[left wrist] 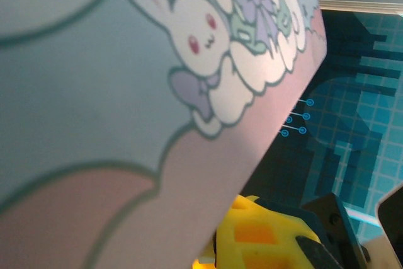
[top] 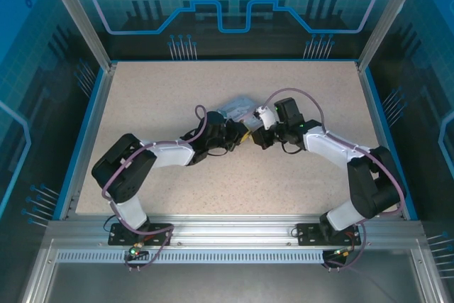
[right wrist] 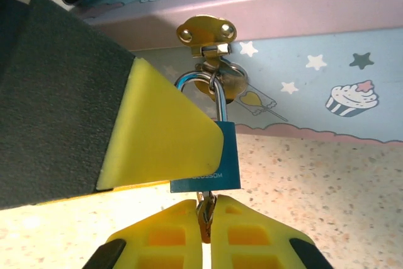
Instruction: Unlock a padlock with a key
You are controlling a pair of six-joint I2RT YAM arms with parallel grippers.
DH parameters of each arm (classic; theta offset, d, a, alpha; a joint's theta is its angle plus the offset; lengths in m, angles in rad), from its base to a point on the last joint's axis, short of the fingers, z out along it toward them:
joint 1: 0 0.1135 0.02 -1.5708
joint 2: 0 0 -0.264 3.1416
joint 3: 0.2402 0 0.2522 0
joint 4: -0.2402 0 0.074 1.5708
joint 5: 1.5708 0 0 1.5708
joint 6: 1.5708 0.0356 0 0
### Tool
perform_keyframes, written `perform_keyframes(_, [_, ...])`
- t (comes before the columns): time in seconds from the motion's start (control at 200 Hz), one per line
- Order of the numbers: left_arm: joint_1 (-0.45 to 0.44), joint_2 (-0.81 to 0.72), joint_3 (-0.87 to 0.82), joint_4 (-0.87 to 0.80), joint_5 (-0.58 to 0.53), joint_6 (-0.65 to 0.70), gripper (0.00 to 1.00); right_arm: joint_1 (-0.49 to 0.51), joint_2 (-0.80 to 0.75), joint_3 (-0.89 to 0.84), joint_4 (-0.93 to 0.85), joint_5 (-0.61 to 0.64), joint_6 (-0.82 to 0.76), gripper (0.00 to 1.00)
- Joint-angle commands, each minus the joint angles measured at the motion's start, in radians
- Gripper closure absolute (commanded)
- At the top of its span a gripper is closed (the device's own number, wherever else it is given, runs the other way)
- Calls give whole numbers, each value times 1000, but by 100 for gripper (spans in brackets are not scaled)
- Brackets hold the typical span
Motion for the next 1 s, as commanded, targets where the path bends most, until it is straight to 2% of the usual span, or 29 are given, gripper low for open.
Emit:
perform_keyframes(0.0, [11, -19, 7, 3, -8, 19, 100, -26, -8, 50, 22, -300, 55, 100])
perform_keyframes(0.145, [13, -17, 6, 2, -6, 22, 100, -58, -5, 37, 59, -340, 97, 100])
perform_keyframes(0.215, [15, -17, 5, 0, -6, 23, 100, -71, -13, 28, 62, -325, 111, 78])
perform_keyframes(0.285, [17, -16, 3, -2, -6, 25, 100, -89, -35, 12, 61, -298, 123, 66])
perform_keyframes(0.33, [19, -14, 0, -3, -6, 24, 100, -103, -55, 0, 61, -282, 131, 62])
perform_keyframes(0.455, [22, -12, -2, 0, -5, 27, 100, -146, -130, -54, 65, -225, 162, 60])
perform_keyframes(0.545, [24, -9, -4, 4, -3, 24, 100, -142, -165, -64, 33, -169, 157, 59])
perform_keyframes(0.69, [26, -9, -3, 1, 5, 25, 100, -41, -178, -40, -83, 57, 65, 59])
perform_keyframes(0.865, [29, -14, 3, -18, 11, 29, 100, 102, -114, 41, -181, 332, -42, 60])
perform_keyframes(0.991, [30, -19, 5, -27, 15, 33, 100, 136, -78, 58, -191, 402, -70, 61])
